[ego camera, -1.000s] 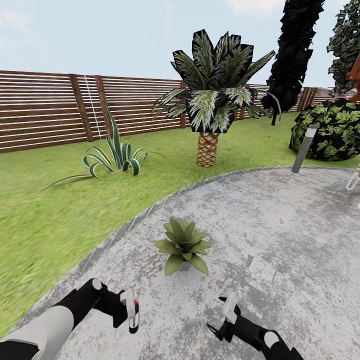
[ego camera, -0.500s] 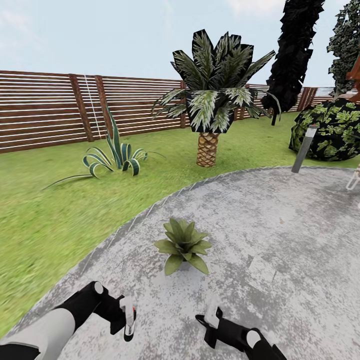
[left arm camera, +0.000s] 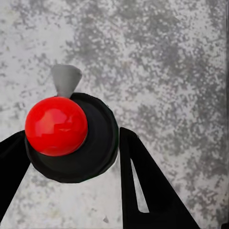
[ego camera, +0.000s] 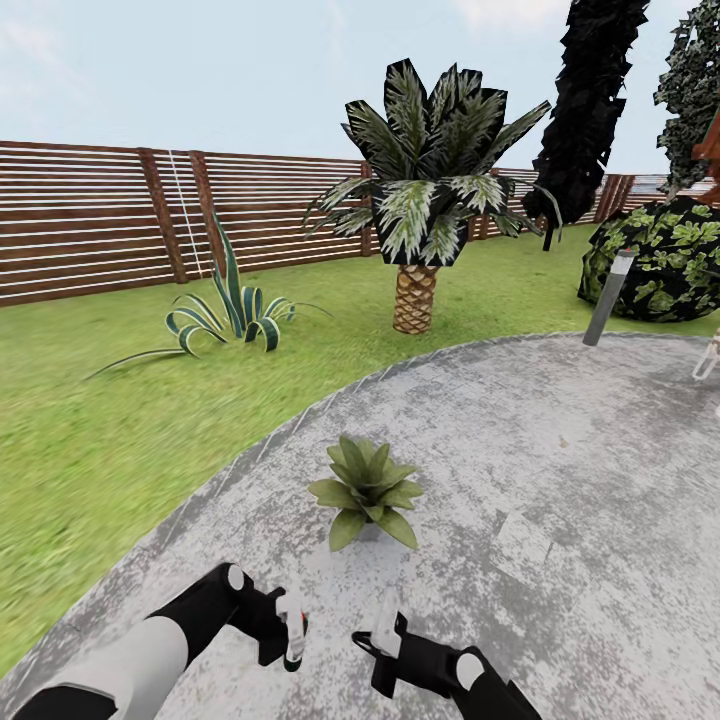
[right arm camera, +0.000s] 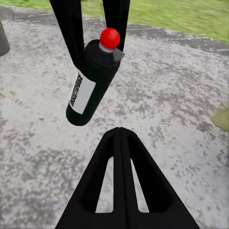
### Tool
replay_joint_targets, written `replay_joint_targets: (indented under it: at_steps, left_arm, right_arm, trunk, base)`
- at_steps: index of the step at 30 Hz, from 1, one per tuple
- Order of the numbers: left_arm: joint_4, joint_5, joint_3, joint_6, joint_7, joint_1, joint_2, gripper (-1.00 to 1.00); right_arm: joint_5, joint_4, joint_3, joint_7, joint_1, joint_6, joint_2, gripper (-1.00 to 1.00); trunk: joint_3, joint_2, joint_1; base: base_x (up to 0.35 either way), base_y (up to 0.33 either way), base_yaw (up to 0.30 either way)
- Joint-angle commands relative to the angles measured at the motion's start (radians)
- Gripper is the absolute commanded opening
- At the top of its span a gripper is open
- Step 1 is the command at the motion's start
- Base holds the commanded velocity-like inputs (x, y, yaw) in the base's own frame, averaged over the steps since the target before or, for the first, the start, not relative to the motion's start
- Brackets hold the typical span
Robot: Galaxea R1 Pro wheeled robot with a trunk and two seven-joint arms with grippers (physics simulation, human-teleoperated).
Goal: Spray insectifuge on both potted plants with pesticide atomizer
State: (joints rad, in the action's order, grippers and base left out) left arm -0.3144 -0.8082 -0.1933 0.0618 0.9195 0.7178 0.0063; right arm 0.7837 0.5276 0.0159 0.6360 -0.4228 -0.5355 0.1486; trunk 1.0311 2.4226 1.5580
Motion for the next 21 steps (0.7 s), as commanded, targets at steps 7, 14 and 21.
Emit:
replay_joint_targets:
  at_steps: [7, 14, 21]
  left_arm:
    - [0.011, -0.01, 0.0, 0.109, 0.014, -0.001, -0.011, -1.0]
    - [0.012, -0.058, -0.001, 0.134, 0.03, -0.003, -0.011, -1.0]
    - [0.013, -0.08, -0.024, 0.136, 0.03, -0.004, -0.017, -1.0]
  right_arm:
    - [0.005, 0.001, 0.001, 0.002, 0.0, -0.003, 0.003, -1.0]
    - [0.004, 0.0, 0.001, 0.001, 0.0, -0.003, 0.003, -1.0]
    - [0.003, 0.001, 0.001, 0.001, 0.0, -0.003, 0.003, -1.0]
  trunk:
    - [0.001, 0.0, 0.0]
    - [0.001, 0.0, 0.0]
    - [0.001, 0.0, 0.0]
  base:
    - [0.0, 0.0, 0.0]
    - [0.0, 0.0, 0.0]
    - [0.0, 0.0, 0.0]
